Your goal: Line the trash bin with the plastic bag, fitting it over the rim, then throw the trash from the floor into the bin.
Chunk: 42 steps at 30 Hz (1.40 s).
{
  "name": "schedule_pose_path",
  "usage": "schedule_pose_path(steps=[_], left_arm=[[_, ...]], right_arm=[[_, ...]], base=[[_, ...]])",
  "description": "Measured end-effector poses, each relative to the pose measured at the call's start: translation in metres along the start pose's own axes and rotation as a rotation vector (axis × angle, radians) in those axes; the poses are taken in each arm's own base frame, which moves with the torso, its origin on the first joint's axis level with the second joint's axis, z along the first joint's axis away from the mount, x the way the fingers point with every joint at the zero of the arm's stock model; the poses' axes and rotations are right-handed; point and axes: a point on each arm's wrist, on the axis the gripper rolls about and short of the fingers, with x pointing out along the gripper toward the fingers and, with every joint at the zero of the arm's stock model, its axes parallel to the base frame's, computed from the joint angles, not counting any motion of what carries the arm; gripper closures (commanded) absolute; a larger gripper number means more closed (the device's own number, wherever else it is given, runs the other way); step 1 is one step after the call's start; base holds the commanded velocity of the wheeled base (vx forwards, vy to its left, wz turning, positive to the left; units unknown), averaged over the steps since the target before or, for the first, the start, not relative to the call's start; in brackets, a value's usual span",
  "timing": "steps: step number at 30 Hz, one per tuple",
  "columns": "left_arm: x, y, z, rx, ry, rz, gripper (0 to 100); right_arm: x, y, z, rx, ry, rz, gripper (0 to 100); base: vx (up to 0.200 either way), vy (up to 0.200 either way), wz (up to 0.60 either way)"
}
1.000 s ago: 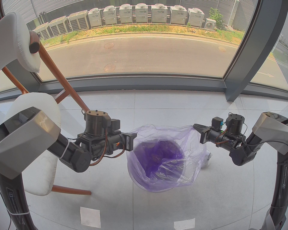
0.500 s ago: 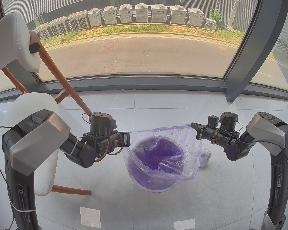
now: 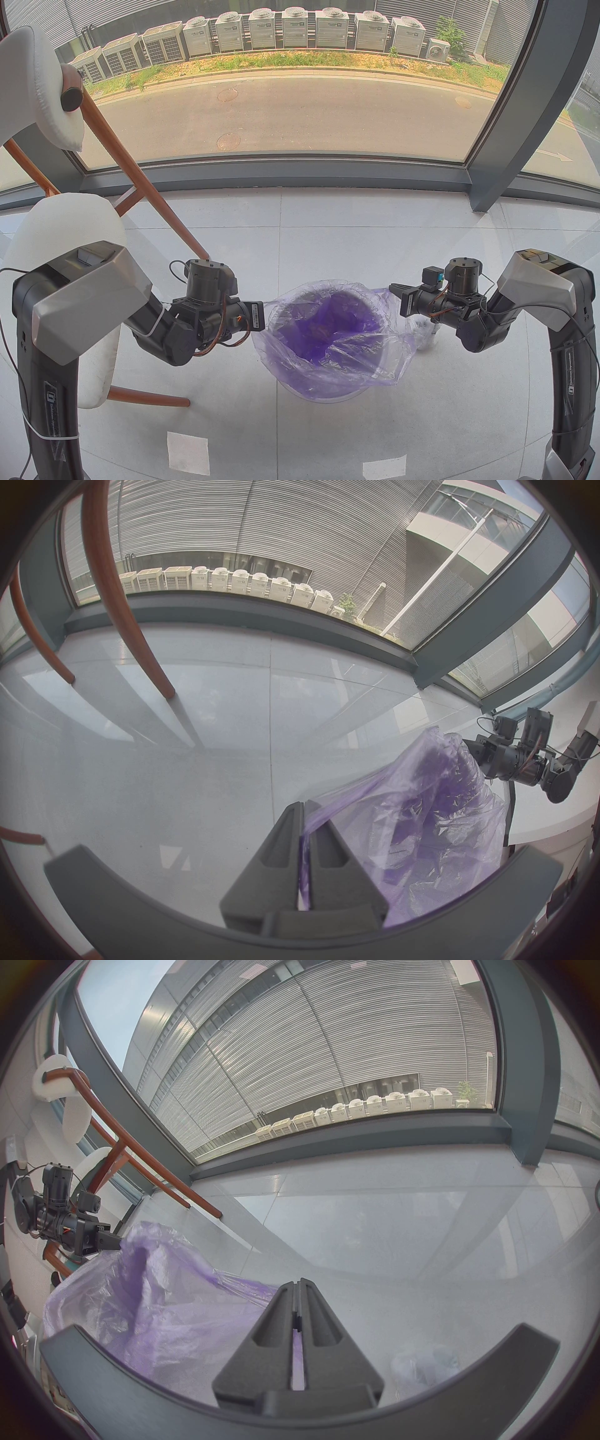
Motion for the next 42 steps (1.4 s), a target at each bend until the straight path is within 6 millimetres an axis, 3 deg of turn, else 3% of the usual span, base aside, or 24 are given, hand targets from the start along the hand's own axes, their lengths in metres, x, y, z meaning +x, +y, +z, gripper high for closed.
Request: schedule_pose_path(steps=[6, 7, 11, 12, 18, 26, 30, 35, 42], left_arm=[[0.007, 0.0, -0.003, -0.017, -0.042, -0.006, 100], [0.008, 0.001, -0.003, -0.018, -0.047, -0.004, 100], [0.011, 0.009, -0.005, -0.03, -0.05, 0.028, 100], [0.011, 0.009, -0.005, -0.03, -0.048, 0.029, 0], [0.007, 0.013, 0.002, -0.055, -0.074, 0.032, 0], [-0.019, 0.0, 0.019, -0.115, -0.114, -0.012, 0], [-0.036, -0.002, 0.025, -0.138, -0.127, -0.013, 0], [-0.061, -0.003, 0.018, -0.144, -0.099, -0.004, 0], [-0.111, -0.007, 0.003, -0.215, -0.066, 0.007, 0]], right_arm=[[0.004, -0.004, -0.012, 0.008, 0.016, -0.013, 100], [0.005, -0.004, -0.013, 0.008, 0.016, -0.015, 0], [0.006, -0.007, -0.017, 0.013, 0.023, -0.026, 0], [0.006, -0.007, -0.017, 0.013, 0.023, -0.025, 0], [0.003, -0.004, -0.006, 0.044, -0.025, -0.018, 0], [-0.018, 0.002, 0.005, 0.128, -0.035, -0.034, 0], [-0.033, 0.001, 0.008, 0.131, -0.061, -0.063, 0], [-0.054, 0.003, 0.008, 0.138, -0.064, -0.083, 0], [-0.104, 0.019, 0.009, 0.182, -0.025, -0.11, 0]], base=[[0.0, 0.0, 0.0], [0.0, 0.0, 0.0], [0.0, 0.0, 0.0], [0.0, 0.0, 0.0], [0.0, 0.0, 0.0], [0.0, 0.0, 0.0], [0.0, 0.0, 0.0], [0.0, 0.0, 0.0], [0.0, 0.0, 0.0]])
